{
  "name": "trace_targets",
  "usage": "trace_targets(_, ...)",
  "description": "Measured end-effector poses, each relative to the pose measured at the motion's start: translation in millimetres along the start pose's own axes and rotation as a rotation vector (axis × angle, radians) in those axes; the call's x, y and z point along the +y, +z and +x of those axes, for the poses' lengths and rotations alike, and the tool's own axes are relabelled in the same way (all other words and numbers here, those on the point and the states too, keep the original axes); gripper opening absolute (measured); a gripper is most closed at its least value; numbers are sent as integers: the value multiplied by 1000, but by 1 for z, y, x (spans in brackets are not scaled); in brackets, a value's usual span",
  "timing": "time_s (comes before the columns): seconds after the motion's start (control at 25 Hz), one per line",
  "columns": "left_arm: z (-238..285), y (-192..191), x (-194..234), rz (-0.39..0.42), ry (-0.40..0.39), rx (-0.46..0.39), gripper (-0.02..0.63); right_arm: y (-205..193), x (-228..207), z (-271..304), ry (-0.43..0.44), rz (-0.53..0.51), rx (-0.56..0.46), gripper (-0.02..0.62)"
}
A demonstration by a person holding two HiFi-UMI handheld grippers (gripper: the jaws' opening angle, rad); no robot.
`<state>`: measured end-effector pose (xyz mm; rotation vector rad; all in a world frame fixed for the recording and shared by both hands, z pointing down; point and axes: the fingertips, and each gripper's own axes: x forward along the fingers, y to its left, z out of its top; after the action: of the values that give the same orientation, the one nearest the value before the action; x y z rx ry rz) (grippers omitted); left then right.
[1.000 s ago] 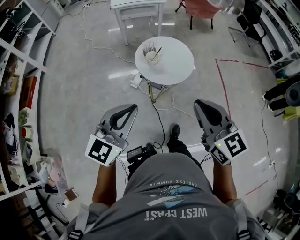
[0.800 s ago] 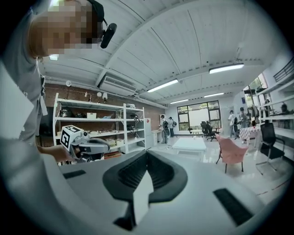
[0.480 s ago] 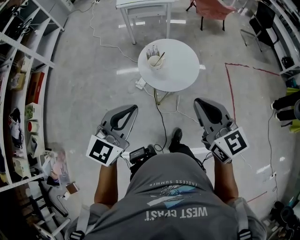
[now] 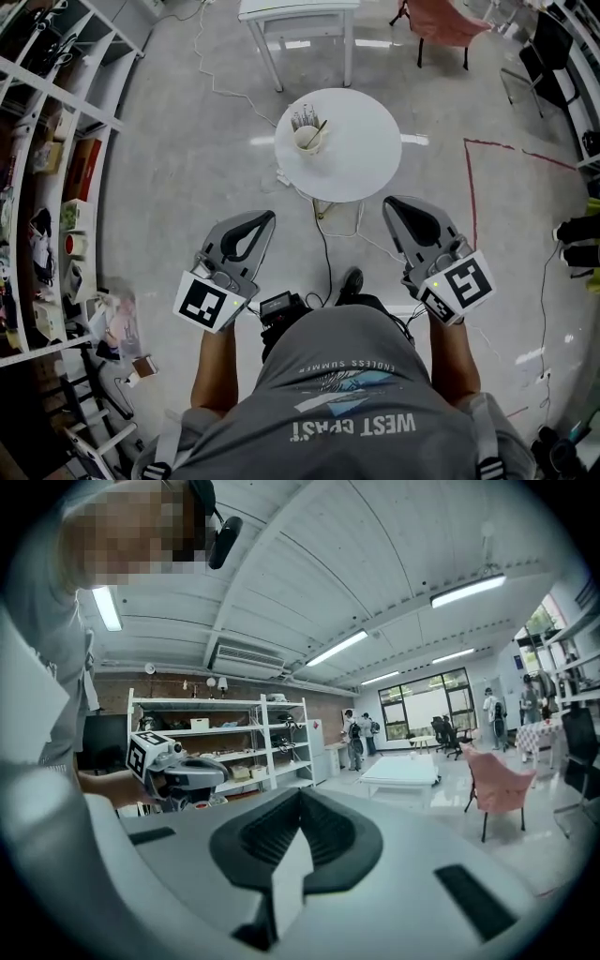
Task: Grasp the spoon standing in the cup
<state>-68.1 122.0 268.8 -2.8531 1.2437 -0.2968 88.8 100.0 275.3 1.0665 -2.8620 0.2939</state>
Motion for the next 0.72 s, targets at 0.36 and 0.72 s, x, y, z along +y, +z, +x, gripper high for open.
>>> trace_targets(0.36,28,-3,13,4,22,21,-3,-9,-30,16,30,12,-4,2)
trace_targets(0.72,56,-8,74,3,-132,1,-3,10,-38,65,-106,18,-42,2)
